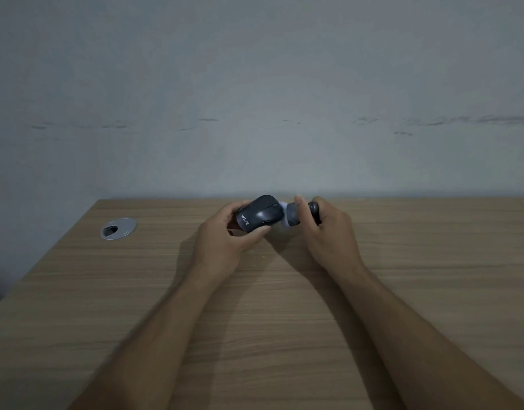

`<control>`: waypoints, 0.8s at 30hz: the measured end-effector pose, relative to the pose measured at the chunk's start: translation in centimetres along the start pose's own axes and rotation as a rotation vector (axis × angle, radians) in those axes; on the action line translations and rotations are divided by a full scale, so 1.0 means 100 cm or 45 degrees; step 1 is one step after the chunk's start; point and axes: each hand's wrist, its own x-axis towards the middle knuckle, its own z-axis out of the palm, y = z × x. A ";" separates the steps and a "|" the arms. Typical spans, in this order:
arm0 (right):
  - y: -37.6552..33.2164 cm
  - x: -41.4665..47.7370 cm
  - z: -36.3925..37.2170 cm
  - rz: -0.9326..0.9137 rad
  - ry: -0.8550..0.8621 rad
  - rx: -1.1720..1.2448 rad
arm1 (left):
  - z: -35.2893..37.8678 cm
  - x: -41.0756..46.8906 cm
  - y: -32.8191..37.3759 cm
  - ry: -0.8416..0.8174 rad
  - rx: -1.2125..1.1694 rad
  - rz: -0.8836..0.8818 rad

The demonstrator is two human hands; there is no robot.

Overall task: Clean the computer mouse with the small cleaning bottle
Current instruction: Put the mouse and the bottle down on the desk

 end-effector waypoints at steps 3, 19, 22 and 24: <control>-0.009 -0.004 -0.001 -0.115 -0.067 0.088 | -0.001 0.000 -0.001 0.012 0.036 -0.042; 0.017 0.004 -0.007 0.054 -0.031 -0.460 | 0.006 0.002 -0.005 0.046 0.335 -0.163; 0.016 -0.002 -0.003 -0.013 -0.067 -0.548 | 0.008 0.002 -0.004 0.044 0.384 -0.177; 0.010 -0.007 -0.001 -0.007 -0.122 -0.639 | 0.009 0.002 -0.005 0.053 0.419 -0.181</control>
